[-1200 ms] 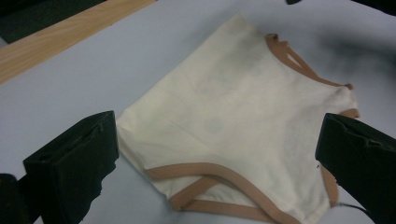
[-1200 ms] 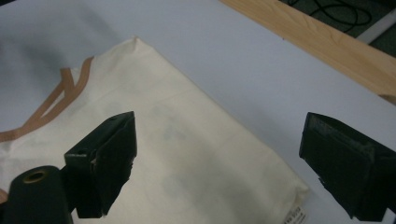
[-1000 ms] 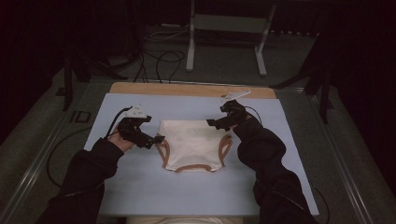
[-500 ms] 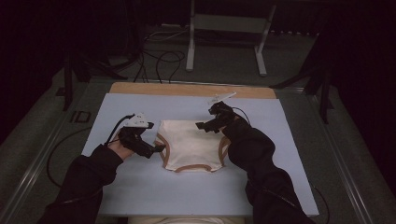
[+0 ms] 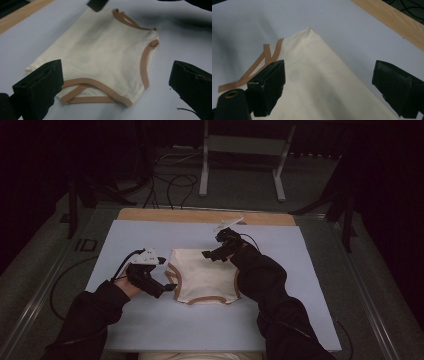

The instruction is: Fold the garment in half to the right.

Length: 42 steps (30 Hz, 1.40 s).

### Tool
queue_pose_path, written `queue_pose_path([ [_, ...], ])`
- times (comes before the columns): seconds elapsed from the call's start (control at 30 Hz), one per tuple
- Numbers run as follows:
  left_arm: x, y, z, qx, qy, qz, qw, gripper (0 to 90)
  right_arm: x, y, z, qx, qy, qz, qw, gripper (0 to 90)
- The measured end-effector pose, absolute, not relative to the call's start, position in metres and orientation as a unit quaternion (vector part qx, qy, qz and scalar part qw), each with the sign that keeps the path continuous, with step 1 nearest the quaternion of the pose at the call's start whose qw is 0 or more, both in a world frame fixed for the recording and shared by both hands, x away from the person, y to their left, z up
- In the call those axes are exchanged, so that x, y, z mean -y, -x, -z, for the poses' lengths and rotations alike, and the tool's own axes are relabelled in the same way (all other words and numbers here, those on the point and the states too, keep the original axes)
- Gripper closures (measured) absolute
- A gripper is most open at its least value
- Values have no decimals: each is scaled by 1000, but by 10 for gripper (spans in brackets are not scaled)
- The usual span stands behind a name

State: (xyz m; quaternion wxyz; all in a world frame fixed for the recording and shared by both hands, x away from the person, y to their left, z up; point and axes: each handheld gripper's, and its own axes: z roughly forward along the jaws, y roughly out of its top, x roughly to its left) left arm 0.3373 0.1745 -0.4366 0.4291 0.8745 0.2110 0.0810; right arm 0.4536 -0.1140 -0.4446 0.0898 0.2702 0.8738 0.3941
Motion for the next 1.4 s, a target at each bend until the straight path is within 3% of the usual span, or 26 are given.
queue_pose_path([
  [0.6, -160, -319, 467, -167, -895, -61, 409, 5, 71, -466, 452, -884, -248, -389, 75, 127],
  [0.97, -145, -319, 495, -127, -923, -64, 359, 81, 47, -468, 464, -890, -240, -385, 53, 127],
  [1.33, -139, -326, 514, -104, -934, -62, 336, 320, 40, -468, 470, -893, -238, -379, 43, 127],
  [1.4, -140, -329, 515, -101, -933, -72, 338, 443, 39, -468, 471, -893, -236, -381, 43, 127],
])
